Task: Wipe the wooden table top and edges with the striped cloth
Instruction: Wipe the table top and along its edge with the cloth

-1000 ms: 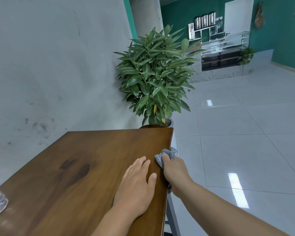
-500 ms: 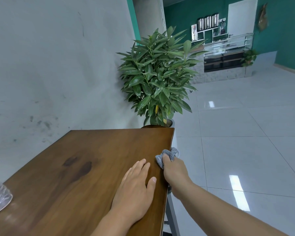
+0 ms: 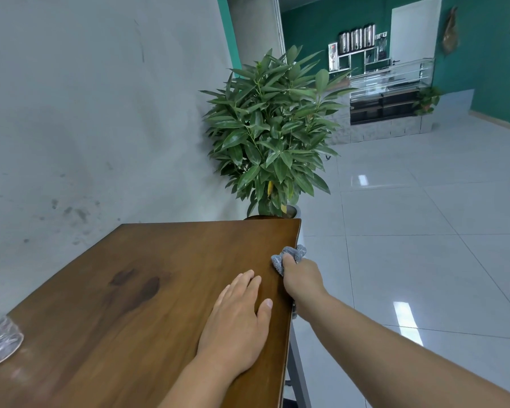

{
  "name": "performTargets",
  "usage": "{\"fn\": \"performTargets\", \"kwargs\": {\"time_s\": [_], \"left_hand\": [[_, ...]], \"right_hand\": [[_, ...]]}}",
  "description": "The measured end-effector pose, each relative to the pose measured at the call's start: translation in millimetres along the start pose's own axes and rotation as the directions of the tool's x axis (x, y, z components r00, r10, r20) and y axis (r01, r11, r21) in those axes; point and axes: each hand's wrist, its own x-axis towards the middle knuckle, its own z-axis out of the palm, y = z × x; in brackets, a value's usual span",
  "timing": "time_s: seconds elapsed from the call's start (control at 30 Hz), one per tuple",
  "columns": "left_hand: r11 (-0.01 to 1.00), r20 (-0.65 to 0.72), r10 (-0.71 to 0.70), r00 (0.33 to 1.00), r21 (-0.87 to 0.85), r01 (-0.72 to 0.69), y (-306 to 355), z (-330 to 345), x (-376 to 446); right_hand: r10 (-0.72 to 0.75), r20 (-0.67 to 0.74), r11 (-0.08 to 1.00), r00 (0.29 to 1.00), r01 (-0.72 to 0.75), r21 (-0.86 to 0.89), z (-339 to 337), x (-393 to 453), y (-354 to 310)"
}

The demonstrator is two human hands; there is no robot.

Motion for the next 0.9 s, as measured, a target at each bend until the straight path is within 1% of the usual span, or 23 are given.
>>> {"fn": "performTargets", "kwargs": {"time_s": [0.33,0.6,0.73,0.9], "left_hand": [[1.0,0.015,-0.02,1.0,0.0,0.02,1.3,-1.1,-15.2],[0.999,-0.002,-0.037,0.999,0.009,0.038,4.4,-0.8,-12.9],[0.998,0.013,-0.062,0.998,0.015,0.062,7.0,-1.6,-14.2],[0.998,0.019,-0.065,0.998,0.018,0.064,7.3,-2.0,-23.9]], "right_hand": [[-0.031,0.004,1.0,1.0,0.031,0.003,1.3,-30.2,28.6],[0.004,0.014,0.999,1.0,-0.003,-0.04,0.2,-0.5,5.7],[0.032,0.019,0.999,0.999,-0.031,-0.032,1.4,5.5,0.3],[-0.01,0.03,0.999,1.0,0.012,-0.05,-0.8,-13.7,11.2]]}}
